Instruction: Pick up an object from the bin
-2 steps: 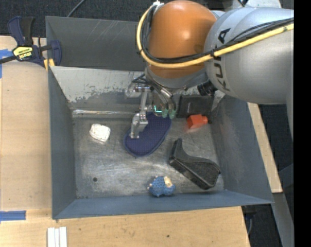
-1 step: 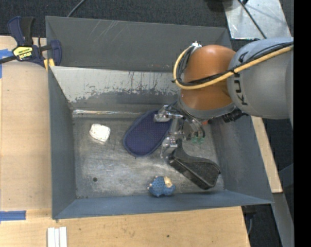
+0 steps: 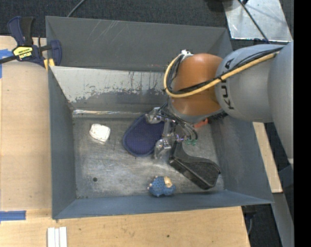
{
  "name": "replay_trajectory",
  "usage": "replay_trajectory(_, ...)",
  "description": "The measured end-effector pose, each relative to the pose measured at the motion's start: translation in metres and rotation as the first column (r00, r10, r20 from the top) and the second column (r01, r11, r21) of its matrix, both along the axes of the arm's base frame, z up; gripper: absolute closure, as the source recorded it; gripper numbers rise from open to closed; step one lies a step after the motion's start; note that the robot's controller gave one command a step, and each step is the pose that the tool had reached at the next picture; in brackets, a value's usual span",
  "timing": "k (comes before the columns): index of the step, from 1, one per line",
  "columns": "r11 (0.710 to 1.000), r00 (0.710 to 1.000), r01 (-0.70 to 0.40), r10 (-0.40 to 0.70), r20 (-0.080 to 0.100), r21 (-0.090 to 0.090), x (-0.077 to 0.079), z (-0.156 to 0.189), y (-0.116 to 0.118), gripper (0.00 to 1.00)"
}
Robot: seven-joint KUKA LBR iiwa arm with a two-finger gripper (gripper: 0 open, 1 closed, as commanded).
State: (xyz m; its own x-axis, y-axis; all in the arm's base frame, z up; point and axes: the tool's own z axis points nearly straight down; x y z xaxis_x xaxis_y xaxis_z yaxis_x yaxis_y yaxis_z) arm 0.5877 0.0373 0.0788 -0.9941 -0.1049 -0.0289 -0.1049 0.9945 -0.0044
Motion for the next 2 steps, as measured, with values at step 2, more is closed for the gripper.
replay_trajectory(2,1.000,1.000,0.009,-0.009,-0.018,0.002,-0.002,0.145,0.017,1.00)
